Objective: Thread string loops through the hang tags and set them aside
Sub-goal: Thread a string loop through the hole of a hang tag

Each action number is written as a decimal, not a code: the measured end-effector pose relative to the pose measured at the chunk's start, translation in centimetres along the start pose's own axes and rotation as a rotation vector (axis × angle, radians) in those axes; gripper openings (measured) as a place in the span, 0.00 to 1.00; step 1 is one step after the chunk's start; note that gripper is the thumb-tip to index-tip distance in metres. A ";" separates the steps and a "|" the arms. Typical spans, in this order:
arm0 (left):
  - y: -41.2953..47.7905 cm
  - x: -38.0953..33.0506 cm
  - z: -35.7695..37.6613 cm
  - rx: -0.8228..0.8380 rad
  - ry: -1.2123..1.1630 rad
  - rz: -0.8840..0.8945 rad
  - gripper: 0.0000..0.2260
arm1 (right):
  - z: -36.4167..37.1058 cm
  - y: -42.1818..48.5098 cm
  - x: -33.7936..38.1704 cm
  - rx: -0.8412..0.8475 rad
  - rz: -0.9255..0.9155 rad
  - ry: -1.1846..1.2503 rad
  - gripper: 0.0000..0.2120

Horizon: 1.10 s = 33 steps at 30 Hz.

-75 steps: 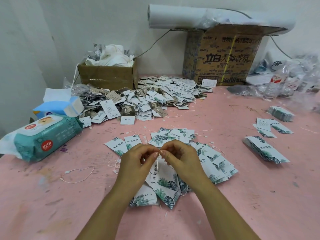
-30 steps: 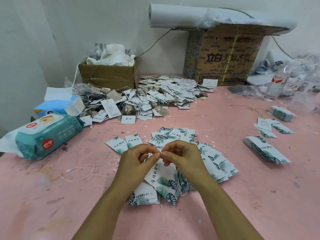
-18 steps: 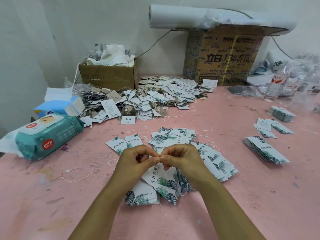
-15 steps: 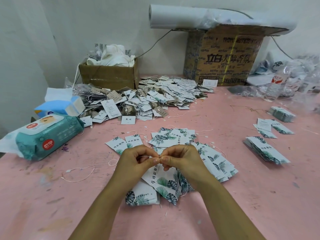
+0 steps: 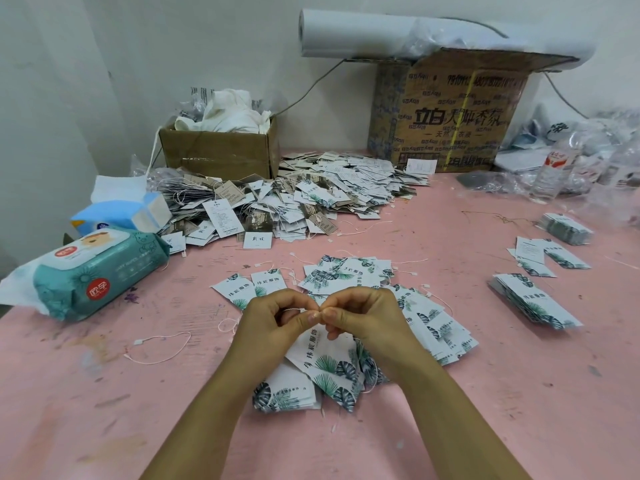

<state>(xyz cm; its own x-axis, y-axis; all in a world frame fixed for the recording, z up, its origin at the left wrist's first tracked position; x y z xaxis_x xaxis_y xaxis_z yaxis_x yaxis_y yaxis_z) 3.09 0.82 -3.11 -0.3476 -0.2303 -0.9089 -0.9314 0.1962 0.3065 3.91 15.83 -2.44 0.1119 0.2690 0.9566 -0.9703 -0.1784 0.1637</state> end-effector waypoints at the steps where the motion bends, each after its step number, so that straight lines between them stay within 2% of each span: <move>1: 0.0 -0.1 0.0 0.003 -0.003 0.007 0.02 | 0.0 0.0 0.0 0.000 -0.008 0.003 0.03; 3: -0.1 -0.2 0.1 0.004 -0.015 0.021 0.06 | -0.1 0.1 0.1 -0.001 -0.029 -0.035 0.06; 6: 0.0 -0.5 0.0 -0.021 -0.072 0.011 0.04 | -0.4 0.1 0.2 0.009 -0.039 -0.276 0.14; 12: 0.3 -0.6 -0.8 -0.183 -0.303 -0.026 0.04 | -0.6 -0.3 -0.6 0.194 0.109 -0.569 0.25; 14: 0.4 -0.4 -1.0 -0.225 -0.384 -0.057 0.01 | -0.6 -0.3 -0.7 0.201 0.117 -0.572 0.24; 19: 0.6 -0.1 -1.5 -0.318 -0.462 -0.123 0.07 | -0.9 -0.1 -0.4 0.134 0.066 -0.405 0.19; 21: 0.7 0.3 -1.6 -0.371 -0.357 -0.167 0.08 | -1.1 0.1 -0.3 0.068 0.046 -0.346 0.16; 23: 0.7 0.8 -1.6 -0.394 -0.201 -0.201 0.08 | -1.5 0.3 -0.4 -0.074 0.050 -0.276 0.15; 25: 0.6 1.0 -1.6 -0.365 -0.070 -0.215 0.10 | -2.1 0.5 -0.5 -0.260 0.090 -0.155 0.13; 27: 0.6 1.3 -1.5 -0.290 0.046 -0.224 0.11 | -2.7 0.7 -0.7 -0.377 0.151 -0.008 0.11; 30: 0.5 1.5 -1.5 -0.151 0.224 -0.232 0.11 | -3.2 0.9 -0.8 -0.427 0.182 0.082 0.20; 33: 0.4 1.5 -1.3 -0.020 0.447 -0.224 0.13 | -3.1 0.9 -0.9 -0.399 0.200 0.075 0.29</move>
<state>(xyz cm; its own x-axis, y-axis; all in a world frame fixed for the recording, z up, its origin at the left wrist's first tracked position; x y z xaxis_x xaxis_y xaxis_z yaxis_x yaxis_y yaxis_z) 2.04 -0.73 -3.97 -0.1468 -0.6517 -0.7441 -0.9888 0.0775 0.1272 2.28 18.31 -3.93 -0.0877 0.3370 0.9374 -0.9797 0.1411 -0.1424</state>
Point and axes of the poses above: each hand's wrist, its own y-axis towards the middle knuckle, its own z-axis out of the palm, x = y × z, the point moved 2 cm from there along y, towards the middle knuckle, and after that the axes turned 7 degrees about y, right-handed, at the moved point
